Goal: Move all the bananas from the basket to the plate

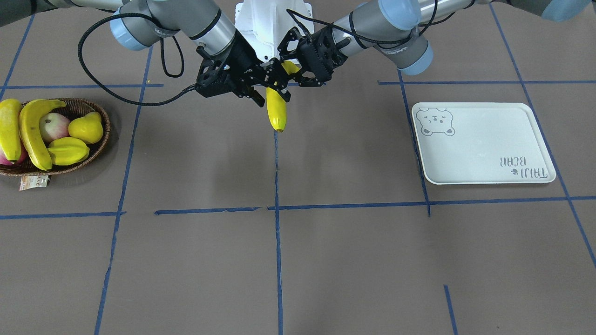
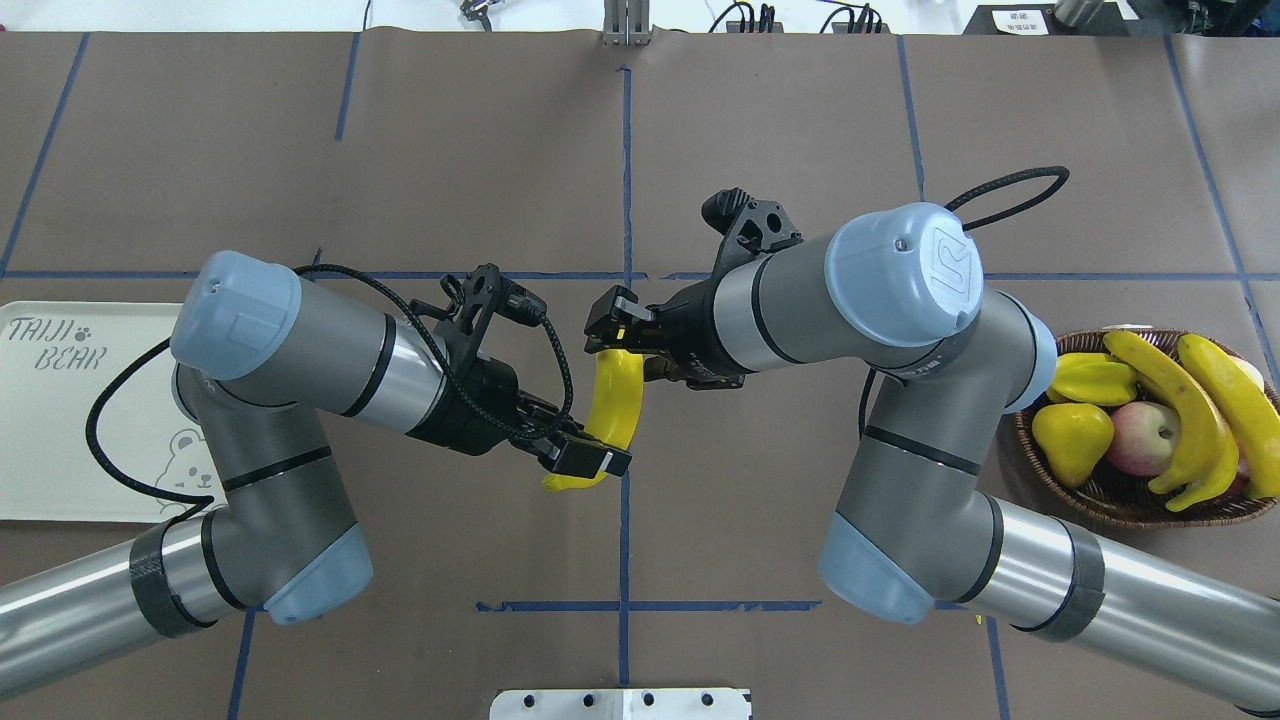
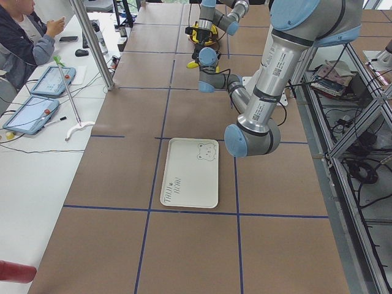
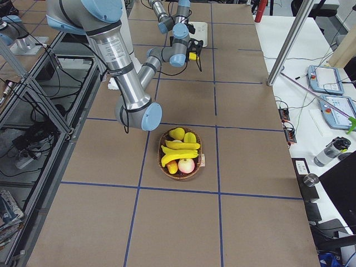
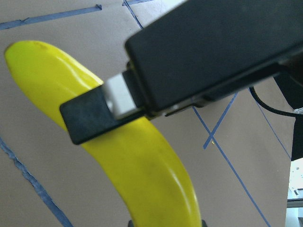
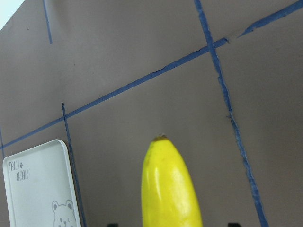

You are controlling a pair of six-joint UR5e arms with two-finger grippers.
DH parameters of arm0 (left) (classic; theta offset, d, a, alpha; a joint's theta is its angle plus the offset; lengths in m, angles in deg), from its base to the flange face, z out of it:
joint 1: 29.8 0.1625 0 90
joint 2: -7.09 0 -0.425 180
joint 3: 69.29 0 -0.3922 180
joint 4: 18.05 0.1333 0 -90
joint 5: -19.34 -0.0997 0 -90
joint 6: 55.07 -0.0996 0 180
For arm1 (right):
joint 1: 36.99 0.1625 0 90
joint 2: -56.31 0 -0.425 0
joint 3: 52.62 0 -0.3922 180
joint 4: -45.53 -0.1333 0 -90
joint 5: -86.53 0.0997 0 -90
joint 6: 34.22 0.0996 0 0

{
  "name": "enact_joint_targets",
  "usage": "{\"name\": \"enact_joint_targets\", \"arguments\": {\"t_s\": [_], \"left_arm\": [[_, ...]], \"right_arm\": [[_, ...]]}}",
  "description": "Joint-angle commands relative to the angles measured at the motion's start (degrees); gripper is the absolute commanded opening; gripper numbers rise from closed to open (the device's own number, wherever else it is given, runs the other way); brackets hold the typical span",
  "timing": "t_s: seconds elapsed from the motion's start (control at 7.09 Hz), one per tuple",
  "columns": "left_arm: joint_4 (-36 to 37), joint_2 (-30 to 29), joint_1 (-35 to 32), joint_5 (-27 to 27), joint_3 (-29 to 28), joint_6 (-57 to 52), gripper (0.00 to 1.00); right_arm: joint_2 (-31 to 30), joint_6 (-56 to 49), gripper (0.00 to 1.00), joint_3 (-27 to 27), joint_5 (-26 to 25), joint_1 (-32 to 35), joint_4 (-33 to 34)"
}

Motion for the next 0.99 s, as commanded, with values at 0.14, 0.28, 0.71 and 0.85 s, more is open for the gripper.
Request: {"name": "enact_joint_targets", "arguments": {"t_s": [0.14, 0.28, 0.71, 0.85], "left_arm": [[0.4, 3.5, -3.0, 0.0, 0.1, 5.4, 0.12], [0.6, 7.1, -5.2, 0.2, 0.4, 5.7, 0.11], [0.6, 20.7, -17.0, 0.4, 1.1, 6.2, 0.07], [0.5, 24.5, -19.6, 0.4, 1.1, 5.5, 0.07]], "right_arm": [[-0.7, -0.4, 1.0, 0.4, -0.1, 1.5, 0.0], [-1.7, -0.4, 1.0, 0.3, -0.1, 2.0, 0.0], [-4.6, -0.5, 1.0, -0.2, -0.1, 3.1, 0.8], [-4.7, -0.6, 1.0, -0.3, -0.1, 3.2, 0.9]]}}
